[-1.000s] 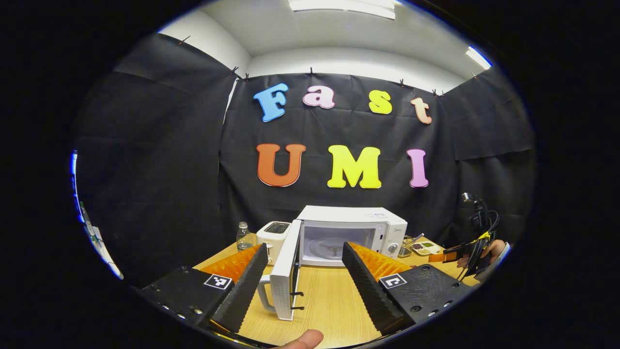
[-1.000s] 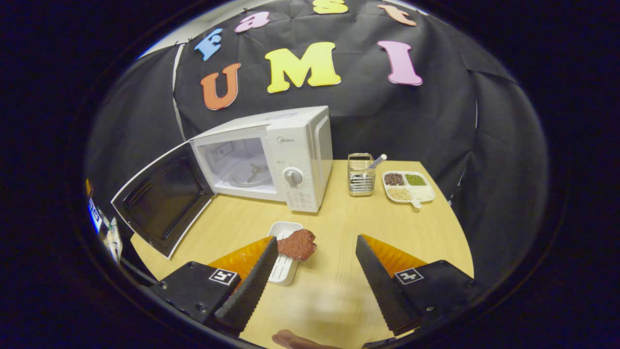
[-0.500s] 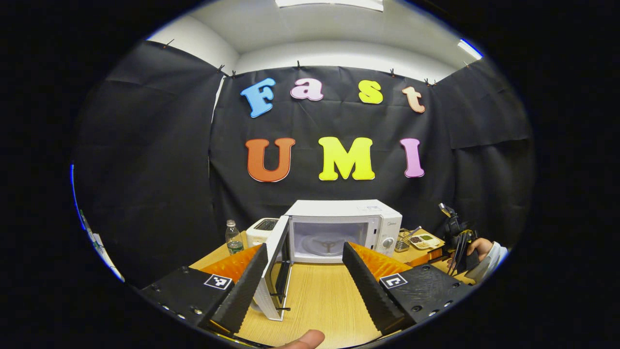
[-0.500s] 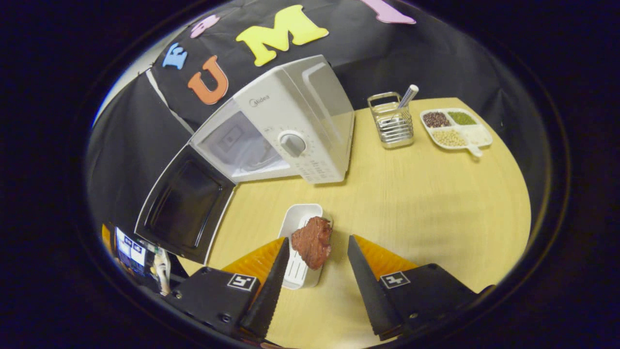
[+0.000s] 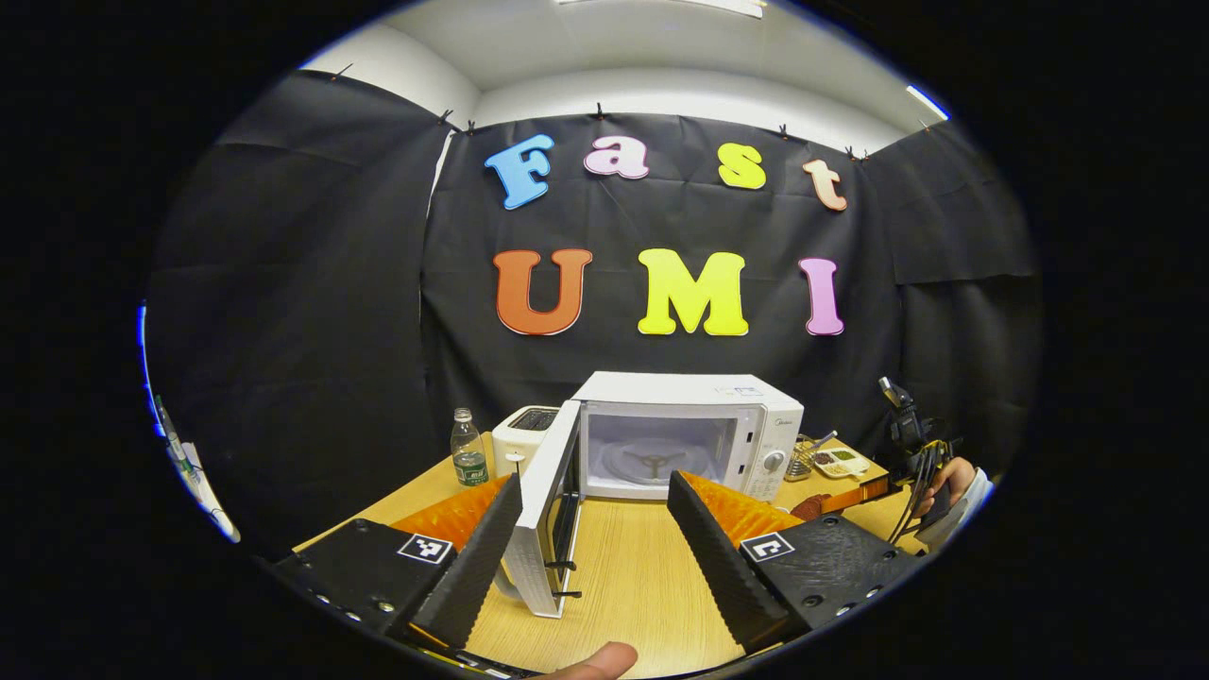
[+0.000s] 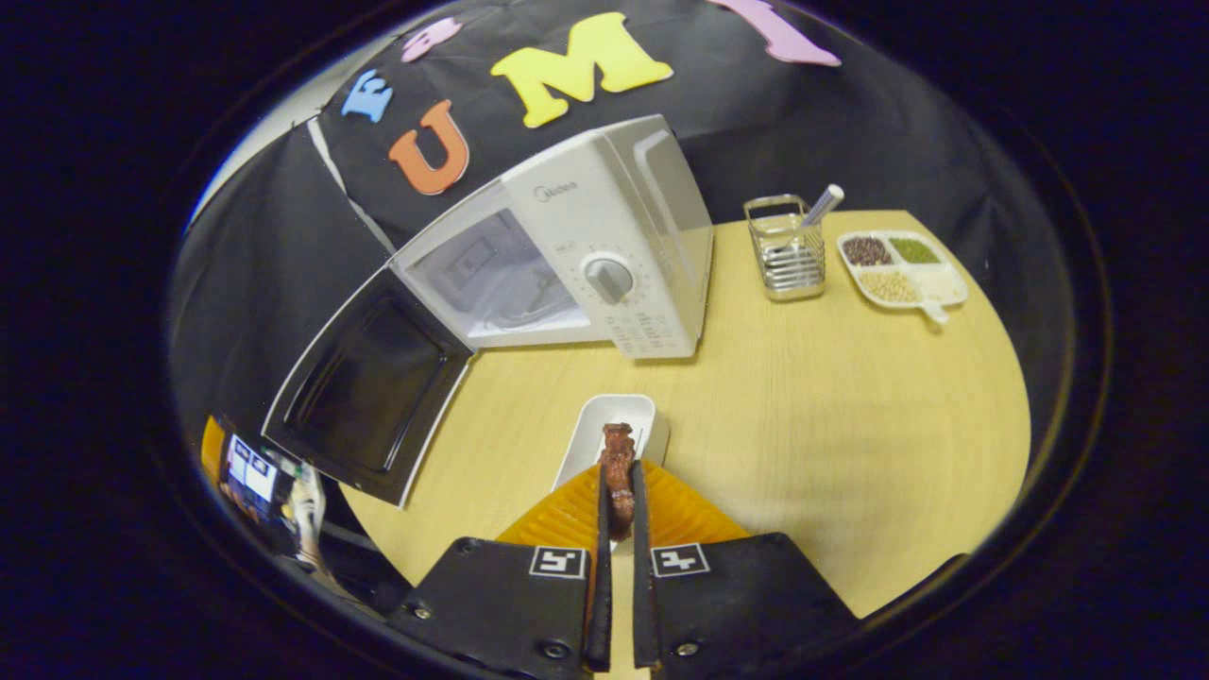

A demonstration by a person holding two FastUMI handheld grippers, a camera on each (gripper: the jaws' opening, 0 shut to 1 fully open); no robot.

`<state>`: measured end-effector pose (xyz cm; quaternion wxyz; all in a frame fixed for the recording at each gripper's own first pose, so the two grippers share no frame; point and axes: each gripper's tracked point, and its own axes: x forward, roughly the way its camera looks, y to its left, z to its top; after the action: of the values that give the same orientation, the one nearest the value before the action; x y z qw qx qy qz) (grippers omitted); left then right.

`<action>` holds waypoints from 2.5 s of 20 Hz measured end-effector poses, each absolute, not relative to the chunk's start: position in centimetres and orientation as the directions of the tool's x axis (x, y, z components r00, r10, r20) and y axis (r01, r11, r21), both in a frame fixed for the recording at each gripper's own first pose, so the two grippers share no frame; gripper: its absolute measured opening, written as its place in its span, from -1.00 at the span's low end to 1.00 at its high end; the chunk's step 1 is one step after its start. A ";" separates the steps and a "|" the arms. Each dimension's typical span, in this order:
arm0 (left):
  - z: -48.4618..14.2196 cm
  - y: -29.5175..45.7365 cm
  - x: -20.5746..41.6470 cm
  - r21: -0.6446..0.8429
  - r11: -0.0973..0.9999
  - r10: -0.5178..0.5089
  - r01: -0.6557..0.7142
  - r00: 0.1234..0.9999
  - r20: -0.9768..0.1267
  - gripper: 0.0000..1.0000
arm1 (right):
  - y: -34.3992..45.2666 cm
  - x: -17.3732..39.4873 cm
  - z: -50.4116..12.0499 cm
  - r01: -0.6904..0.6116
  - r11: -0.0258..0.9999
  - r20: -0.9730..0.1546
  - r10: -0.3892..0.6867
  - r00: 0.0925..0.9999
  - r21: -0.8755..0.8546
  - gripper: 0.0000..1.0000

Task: Open the microwave oven with the left hand, put the food in, and close the microwave oven.

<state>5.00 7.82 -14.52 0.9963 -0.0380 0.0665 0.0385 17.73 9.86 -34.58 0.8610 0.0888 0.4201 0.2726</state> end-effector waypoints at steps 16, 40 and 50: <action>-14.3 11.3 2.9 -0.115 0.990 0.065 -0.080 0.990 -0.124 0.84 | 23.4 18.5 -25.8 -0.452 0.885 -0.365 0.460 0.809 0.113 -0.76; -15.3 12.7 4.8 -0.028 0.999 0.025 -0.028 0.994 -0.107 0.83 | 36.9 39.3 -38.2 0.121 0.731 -0.355 0.175 0.918 0.671 -0.67; -15.6 12.5 6.0 0.008 0.999 0.054 -0.053 0.991 -0.125 0.86 | 36.8 41.1 -39.7 0.073 0.865 -0.354 0.125 0.927 0.497 -0.39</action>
<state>6.00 12.50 -15.64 0.9977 0.0023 0.0628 0.0268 41.12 36.79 -39.74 0.9465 0.2596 0.1910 0.0137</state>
